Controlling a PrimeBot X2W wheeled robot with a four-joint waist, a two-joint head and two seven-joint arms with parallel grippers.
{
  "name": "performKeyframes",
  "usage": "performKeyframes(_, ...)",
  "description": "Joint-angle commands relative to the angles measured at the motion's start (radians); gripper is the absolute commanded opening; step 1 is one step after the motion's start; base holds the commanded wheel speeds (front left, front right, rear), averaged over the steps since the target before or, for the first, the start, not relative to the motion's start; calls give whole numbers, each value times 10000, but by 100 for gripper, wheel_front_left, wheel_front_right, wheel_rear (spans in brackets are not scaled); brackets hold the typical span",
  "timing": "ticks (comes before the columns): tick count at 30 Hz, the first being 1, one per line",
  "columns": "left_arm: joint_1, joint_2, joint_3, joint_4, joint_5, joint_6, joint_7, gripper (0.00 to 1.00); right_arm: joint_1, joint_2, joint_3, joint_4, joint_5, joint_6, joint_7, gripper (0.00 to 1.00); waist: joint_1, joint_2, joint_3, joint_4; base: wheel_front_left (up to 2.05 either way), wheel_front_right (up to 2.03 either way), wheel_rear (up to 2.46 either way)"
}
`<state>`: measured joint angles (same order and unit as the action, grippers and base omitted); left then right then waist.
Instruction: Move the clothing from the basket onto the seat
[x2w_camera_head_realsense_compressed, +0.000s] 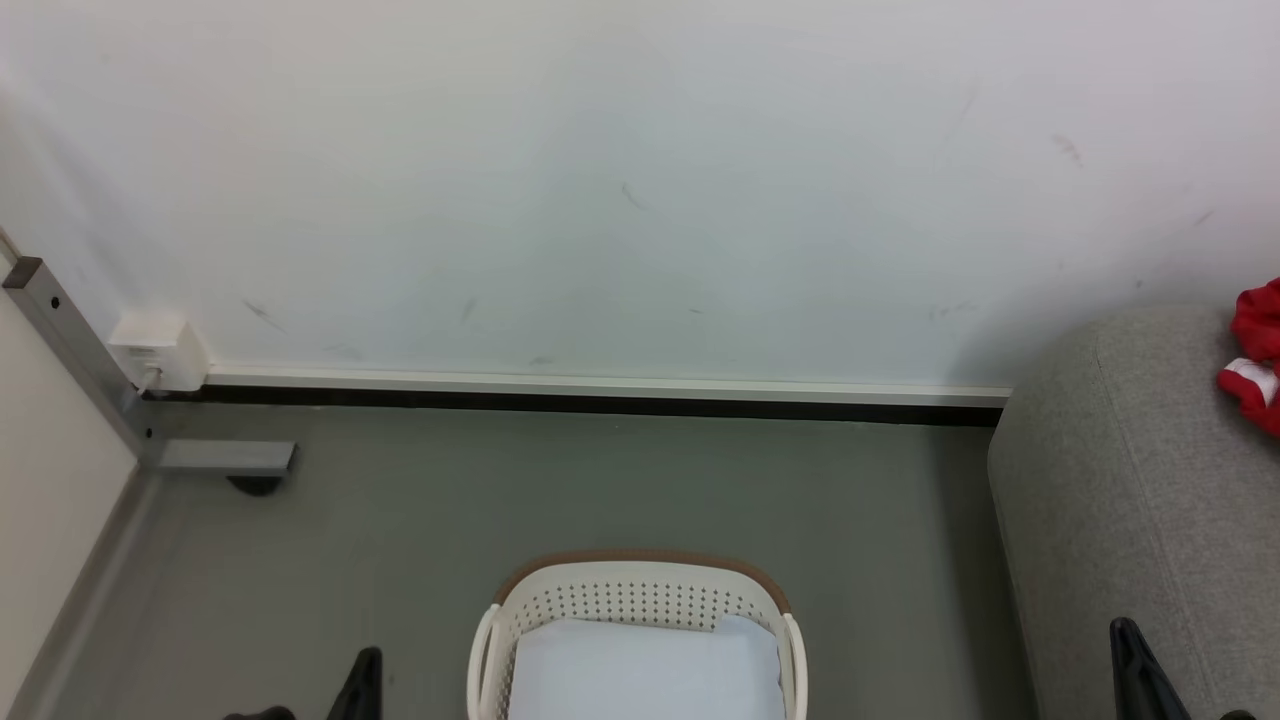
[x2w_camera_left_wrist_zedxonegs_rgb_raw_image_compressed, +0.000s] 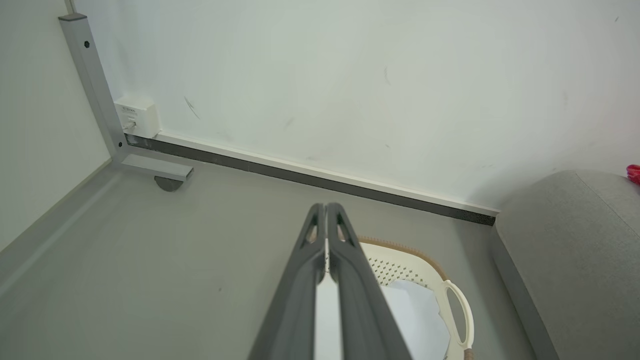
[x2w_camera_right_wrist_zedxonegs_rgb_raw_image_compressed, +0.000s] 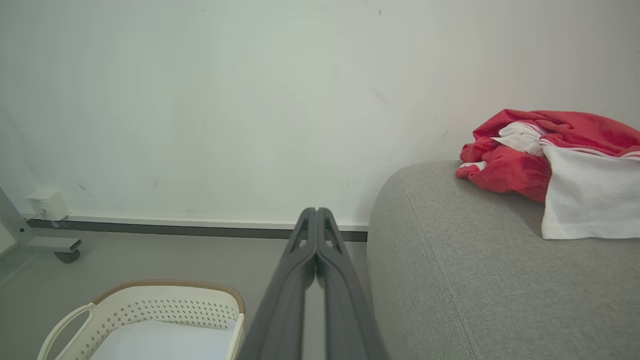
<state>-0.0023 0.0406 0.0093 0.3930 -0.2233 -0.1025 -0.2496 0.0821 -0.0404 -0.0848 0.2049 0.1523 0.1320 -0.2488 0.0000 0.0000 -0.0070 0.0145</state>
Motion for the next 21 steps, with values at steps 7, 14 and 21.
performKeyframes(7, -264, 45, 192, -240, -1576, -35, 408, 0, -317, -68, -69, -70, 1618, -2, 370, 0, 0, 0, 5, -9, 0, 0, 0)
performKeyframes(14, -311, 53, 236, -416, -2810, -62, 689, 0, -468, -75, -80, -48, 2907, -3, 679, 0, 0, 0, 11, -17, 0, 0, 0)
performKeyframes(21, -385, 61, 308, -545, -3939, -89, 975, 0, -619, -82, -99, -12, 4101, -4, 977, 0, 0, 0, 17, -25, 0, 0, 0)
